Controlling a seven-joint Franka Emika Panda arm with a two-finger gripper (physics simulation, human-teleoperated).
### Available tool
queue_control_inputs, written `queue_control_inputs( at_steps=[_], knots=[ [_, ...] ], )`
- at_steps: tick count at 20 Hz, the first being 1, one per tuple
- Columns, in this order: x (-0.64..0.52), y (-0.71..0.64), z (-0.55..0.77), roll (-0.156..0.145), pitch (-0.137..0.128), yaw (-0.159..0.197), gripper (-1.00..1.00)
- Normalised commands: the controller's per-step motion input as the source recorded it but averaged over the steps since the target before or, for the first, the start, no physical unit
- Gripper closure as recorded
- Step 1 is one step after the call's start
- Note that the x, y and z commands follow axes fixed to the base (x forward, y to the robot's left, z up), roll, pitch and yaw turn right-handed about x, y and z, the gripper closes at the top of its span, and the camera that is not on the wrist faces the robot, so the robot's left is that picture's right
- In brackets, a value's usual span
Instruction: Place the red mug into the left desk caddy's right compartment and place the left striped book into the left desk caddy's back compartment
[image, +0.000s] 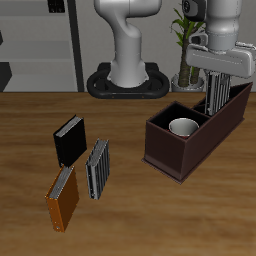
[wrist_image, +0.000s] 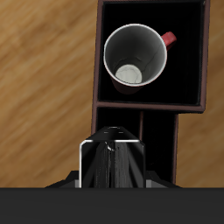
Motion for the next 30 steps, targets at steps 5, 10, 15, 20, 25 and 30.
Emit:
queue_control_inputs(
  at_steps=[5,10,15,20,25,30],
  knots=[
    [-0.11,-0.02,0.15,-0.006,-0.079,0.008,1.0],
    [-0.04,-0.04,0.1,-0.017,-0.047,-0.007,1.0],
    [0.06,-0.06,0.0,-0.02,-0.006,0.008,1.0],
    [0.1,-0.06,-0.17,0.005,0.041,-0.024,1.0],
    [0.08,0.04,-0.23,0.012,0.03,0.001,1.0],
    [0.04,0.02,-0.15,0.013,0.022,-0.003,1.0]
  ],
)
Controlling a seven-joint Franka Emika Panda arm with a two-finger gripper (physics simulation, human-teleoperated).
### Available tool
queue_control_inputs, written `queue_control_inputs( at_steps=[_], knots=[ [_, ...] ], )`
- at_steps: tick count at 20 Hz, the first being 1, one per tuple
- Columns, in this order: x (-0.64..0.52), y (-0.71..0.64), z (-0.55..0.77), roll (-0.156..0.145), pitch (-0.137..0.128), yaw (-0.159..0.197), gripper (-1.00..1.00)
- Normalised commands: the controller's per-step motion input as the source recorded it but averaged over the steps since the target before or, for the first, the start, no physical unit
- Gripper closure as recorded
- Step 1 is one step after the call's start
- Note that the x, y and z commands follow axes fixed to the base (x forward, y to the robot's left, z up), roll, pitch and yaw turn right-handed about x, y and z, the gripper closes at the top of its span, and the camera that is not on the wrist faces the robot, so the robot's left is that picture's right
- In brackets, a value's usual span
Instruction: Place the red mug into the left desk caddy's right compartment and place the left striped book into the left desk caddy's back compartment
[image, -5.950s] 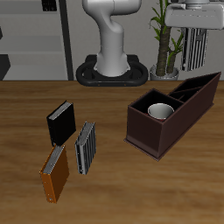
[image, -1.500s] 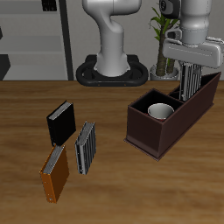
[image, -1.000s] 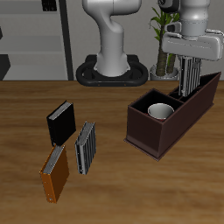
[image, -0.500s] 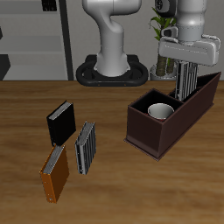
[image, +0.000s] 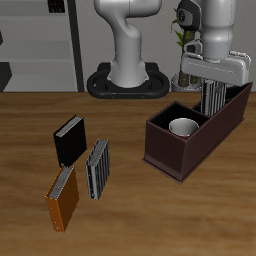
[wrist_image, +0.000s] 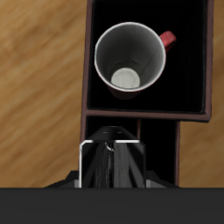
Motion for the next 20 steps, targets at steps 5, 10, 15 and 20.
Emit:
queue_control_inputs(
  at_steps=[5,10,15,20],
  knots=[
    [-0.01,0.01,-0.1,0.013,0.019,-0.009,1.0],
    [0.03,-0.02,-0.16,0.003,0.024,0.0,1.0],
    [0.02,-0.01,-0.12,0.002,0.017,0.005,1.0],
    [0.04,0.07,-0.17,0.019,0.022,0.009,1.0]
  ],
)
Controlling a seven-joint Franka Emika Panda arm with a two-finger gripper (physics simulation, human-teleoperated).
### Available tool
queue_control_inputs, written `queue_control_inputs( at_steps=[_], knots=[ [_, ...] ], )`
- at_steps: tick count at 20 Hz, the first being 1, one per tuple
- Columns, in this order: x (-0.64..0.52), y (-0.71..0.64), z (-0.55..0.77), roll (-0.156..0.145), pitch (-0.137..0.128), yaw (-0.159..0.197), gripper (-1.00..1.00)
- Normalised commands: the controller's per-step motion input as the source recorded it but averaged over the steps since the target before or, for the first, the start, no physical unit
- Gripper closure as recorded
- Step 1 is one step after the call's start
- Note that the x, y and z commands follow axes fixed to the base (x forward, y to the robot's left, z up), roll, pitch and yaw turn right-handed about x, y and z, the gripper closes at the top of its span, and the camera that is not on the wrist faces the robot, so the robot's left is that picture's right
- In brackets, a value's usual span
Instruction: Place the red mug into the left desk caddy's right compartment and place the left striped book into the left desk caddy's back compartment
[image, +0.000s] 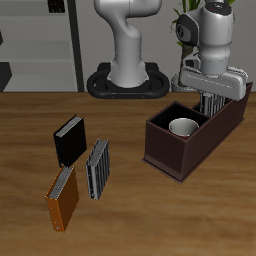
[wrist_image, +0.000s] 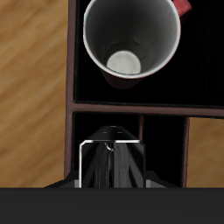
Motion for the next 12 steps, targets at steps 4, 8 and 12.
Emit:
queue_control_inputs(
  at_steps=[4,8,12],
  knots=[
    [0.02,0.07,-0.14,0.021,0.022,0.002,1.0],
    [0.02,-0.02,-0.12,0.025,0.052,-0.052,-1.0],
    [-0.01,-0.01,-0.01,0.002,0.016,0.017,-1.0]
  ],
)
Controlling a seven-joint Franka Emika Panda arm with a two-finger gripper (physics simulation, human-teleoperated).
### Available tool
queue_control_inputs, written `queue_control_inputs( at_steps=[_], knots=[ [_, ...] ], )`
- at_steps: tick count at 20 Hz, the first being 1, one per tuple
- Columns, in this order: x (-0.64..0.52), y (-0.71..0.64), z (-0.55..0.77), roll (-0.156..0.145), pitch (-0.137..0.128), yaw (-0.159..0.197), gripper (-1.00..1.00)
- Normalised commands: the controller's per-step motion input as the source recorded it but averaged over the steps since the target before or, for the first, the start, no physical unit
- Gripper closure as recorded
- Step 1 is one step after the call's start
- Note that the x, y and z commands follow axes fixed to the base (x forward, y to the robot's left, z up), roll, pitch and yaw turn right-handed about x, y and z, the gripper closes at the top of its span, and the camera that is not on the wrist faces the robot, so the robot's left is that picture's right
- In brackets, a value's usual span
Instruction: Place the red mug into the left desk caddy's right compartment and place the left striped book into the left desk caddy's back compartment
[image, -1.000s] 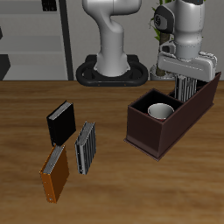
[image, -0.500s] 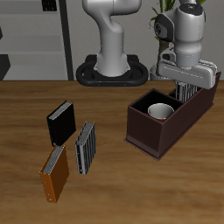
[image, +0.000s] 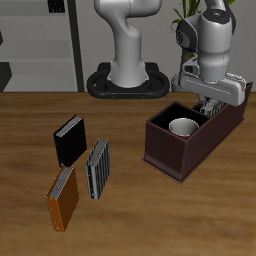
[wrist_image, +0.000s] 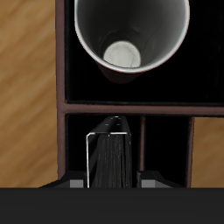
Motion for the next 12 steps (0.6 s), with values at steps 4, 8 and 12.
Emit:
queue_control_inputs(
  at_steps=[4,8,12],
  knots=[
    [0.01,0.03,0.0,0.008,0.003,0.014,-1.0],
    [-0.02,0.04,0.04,-0.007,-0.013,0.052,-1.0],
    [-0.07,-0.08,0.26,-0.004,-0.03,0.026,-1.0]
  ],
)
